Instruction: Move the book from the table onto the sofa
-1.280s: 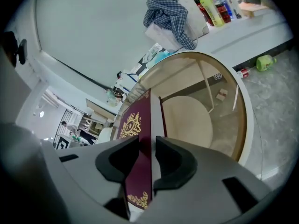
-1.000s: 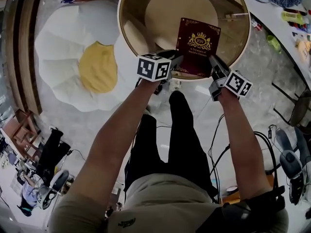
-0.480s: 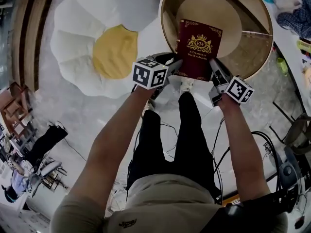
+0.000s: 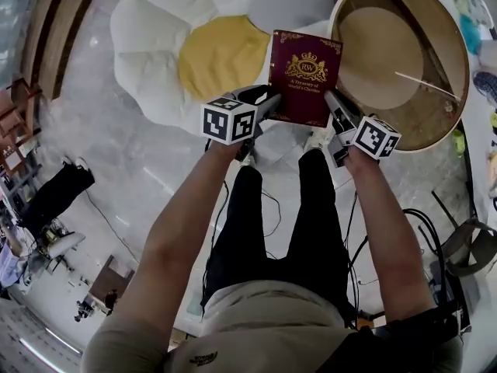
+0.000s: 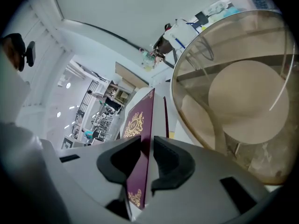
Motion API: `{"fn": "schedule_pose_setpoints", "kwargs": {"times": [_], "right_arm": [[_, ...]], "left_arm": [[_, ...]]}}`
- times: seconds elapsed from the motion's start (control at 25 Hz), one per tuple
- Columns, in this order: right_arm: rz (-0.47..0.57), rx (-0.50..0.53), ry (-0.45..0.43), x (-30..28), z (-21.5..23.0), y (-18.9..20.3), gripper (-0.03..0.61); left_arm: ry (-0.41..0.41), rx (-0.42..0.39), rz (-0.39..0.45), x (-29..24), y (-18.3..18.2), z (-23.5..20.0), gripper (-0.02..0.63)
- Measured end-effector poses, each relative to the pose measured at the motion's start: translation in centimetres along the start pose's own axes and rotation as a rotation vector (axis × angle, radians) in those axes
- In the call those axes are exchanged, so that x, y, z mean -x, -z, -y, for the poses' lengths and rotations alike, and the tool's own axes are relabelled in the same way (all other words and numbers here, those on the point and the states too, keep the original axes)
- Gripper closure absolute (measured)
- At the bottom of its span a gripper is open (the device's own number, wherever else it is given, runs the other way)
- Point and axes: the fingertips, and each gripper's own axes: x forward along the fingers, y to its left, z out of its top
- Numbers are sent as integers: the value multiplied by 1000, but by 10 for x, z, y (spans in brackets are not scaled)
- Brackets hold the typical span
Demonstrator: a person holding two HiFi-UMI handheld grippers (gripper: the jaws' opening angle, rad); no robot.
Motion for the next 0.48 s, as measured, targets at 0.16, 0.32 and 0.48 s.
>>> {"fn": "schedule_pose_setpoints", "kwargs": {"times": [0.16, 0.32, 0.48], "right_arm": [[-69, 28, -11, -35, -14, 25, 486], [-148, 72, 10, -80, -22, 61, 486], [-183, 111, 26, -93, -4, 70, 486]], "left_arm": [[-18, 56, 32, 18, 17, -37, 439], [-24, 115, 45, 32, 42, -90, 439], [-17, 145, 52, 15, 61, -106, 439]]}}
